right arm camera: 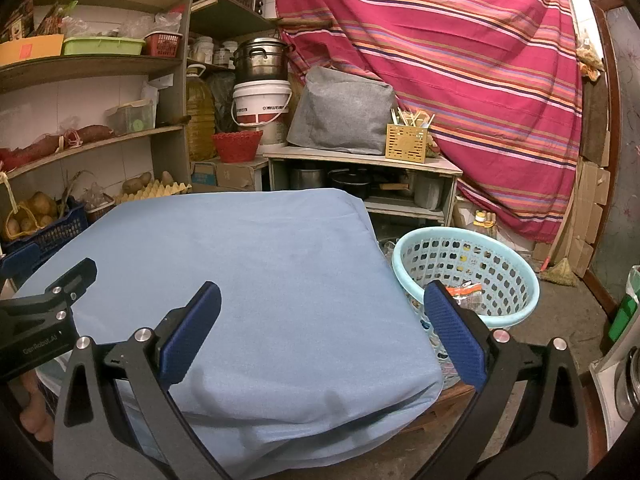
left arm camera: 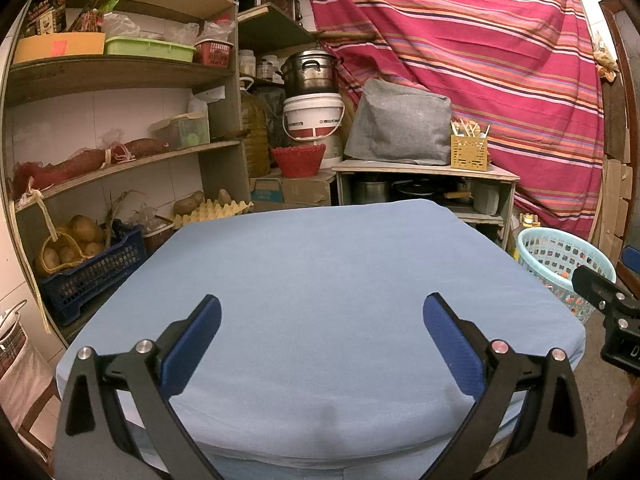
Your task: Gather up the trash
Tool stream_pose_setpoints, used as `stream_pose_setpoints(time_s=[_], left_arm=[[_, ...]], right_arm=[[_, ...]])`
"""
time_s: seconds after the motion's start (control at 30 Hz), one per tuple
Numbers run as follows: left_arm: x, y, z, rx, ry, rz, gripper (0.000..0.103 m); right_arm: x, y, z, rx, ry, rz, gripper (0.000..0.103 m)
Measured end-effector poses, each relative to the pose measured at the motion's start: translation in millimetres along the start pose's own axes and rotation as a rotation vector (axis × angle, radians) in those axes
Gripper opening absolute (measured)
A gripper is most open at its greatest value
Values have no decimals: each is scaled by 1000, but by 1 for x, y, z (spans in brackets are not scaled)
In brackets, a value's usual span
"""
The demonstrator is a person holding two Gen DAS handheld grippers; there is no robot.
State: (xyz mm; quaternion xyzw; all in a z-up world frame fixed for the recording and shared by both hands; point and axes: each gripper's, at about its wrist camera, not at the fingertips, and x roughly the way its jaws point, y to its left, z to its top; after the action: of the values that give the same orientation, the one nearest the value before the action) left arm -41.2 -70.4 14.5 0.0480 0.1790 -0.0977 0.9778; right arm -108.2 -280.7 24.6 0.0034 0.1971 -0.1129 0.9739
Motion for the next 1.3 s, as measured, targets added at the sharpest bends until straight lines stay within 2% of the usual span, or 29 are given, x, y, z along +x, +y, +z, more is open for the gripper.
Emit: stream_pose_setpoints(time_s=[1.3], left_arm=[[0, 7, -3, 3, 0, 1, 99]], right_arm=[[0, 1, 0, -1, 2, 0, 99]])
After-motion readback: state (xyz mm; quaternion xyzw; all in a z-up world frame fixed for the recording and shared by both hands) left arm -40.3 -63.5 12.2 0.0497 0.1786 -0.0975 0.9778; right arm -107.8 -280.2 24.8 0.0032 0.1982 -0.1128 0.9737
